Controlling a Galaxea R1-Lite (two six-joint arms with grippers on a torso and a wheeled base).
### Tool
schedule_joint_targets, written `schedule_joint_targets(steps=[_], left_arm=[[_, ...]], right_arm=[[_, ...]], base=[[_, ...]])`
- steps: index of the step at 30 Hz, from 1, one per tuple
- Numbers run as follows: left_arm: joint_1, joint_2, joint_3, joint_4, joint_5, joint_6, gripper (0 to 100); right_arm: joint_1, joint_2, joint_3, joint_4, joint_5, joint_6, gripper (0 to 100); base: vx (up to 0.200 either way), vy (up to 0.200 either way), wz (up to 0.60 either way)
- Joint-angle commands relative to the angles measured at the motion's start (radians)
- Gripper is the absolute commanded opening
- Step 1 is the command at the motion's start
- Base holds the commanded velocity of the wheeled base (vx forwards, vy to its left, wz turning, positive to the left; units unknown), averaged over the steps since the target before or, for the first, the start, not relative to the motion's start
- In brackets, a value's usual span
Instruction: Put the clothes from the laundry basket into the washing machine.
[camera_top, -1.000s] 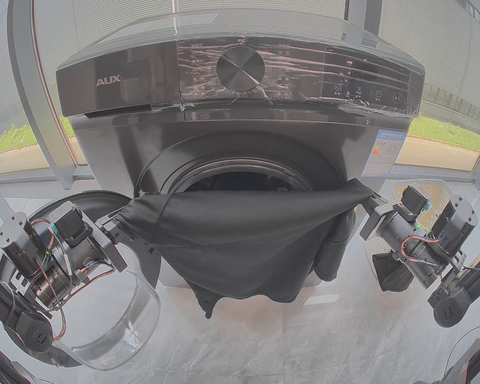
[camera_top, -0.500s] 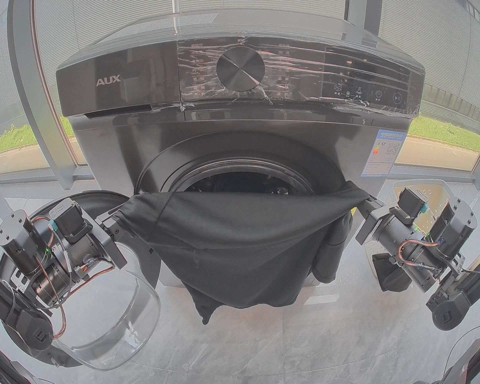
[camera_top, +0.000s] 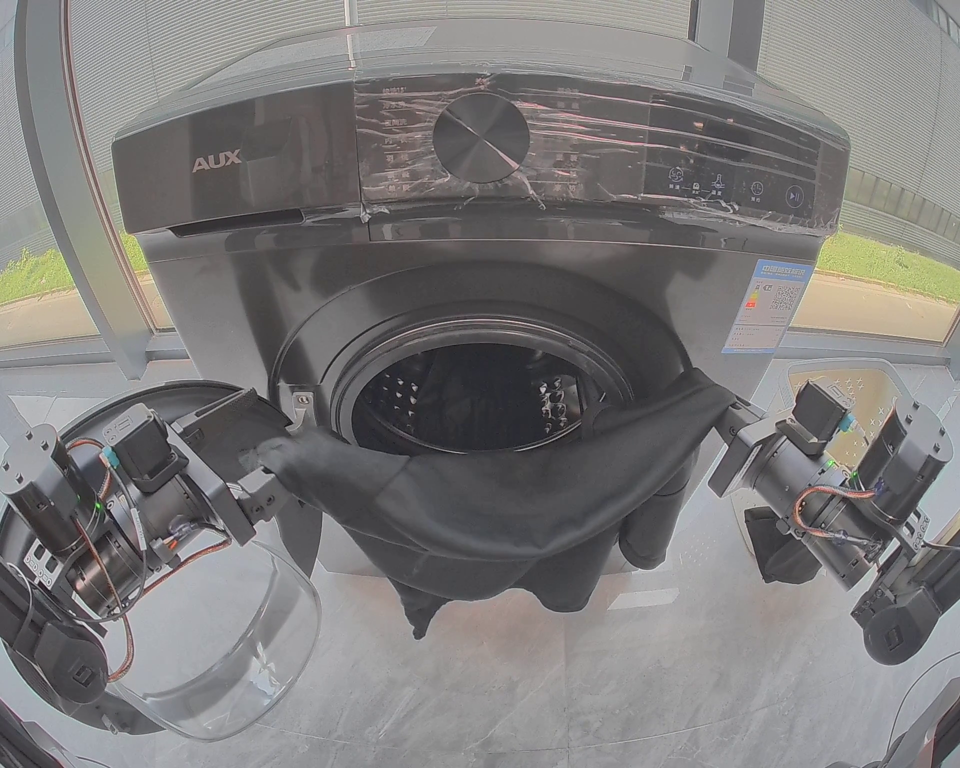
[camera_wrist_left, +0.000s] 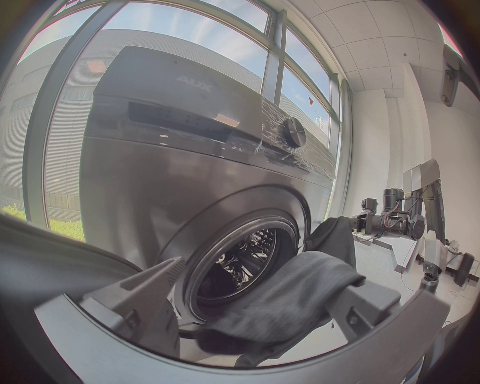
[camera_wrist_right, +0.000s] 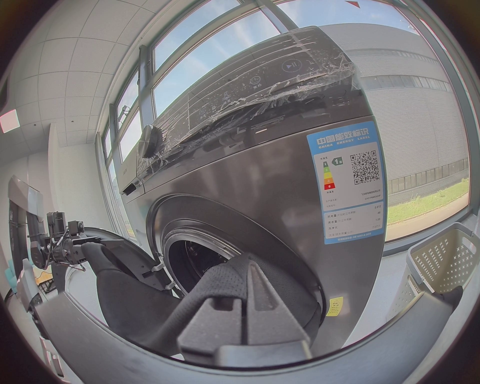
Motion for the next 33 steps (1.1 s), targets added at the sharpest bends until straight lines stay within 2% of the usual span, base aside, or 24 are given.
schedule_joint_targets(steps=[1,2,4,6,8,13,19,27,33], left_arm=[[-0.06,0.029,0.009,0.0,0.011,-0.001,100],[-0.074,0.029,0.015,0.0,0.011,-0.001,100],[-0.082,0.033,0.034,0.0,0.009,0.0,100],[-0.096,0.049,0.066,0.001,-0.001,0.004,100],[-0.126,0.081,0.084,0.0,0.006,0.008,100],[-0.163,0.168,0.071,0.0,0.011,0.042,100],[-0.208,0.24,-0.003,0.0,0.014,0.043,100],[-0.281,0.351,-0.083,-0.002,0.014,0.045,100],[-0.297,0.427,-0.152,-0.002,0.006,0.046,100]], right_arm=[[0.024,0.005,0.002,-0.001,0.0,0.002,0],[0.041,0.004,0.0,-0.001,-0.006,0.008,0],[0.07,0.005,-0.007,0.001,-0.054,0.024,0],[0.102,0.011,-0.011,0.006,-0.082,0.033,0],[0.124,0.028,-0.009,0.007,-0.082,0.031,0],[0.162,0.103,-0.04,0.006,-0.079,0.028,0],[0.211,0.152,-0.095,0.001,-0.077,0.027,0],[0.286,0.163,-0.096,0.001,-0.077,0.028,0],[0.326,0.174,-0.096,-0.002,-0.077,0.028,0]], base=[[0.0,0.0,0.0],[0.0,0.0,0.0],[0.0,0.0,0.0],[0.0,0.0,0.0],[0.0,0.0,0.0],[0.0,0.0,0.0],[0.0,0.0,0.0],[0.0,0.0,0.0],[0.0,0.0,0.0]])
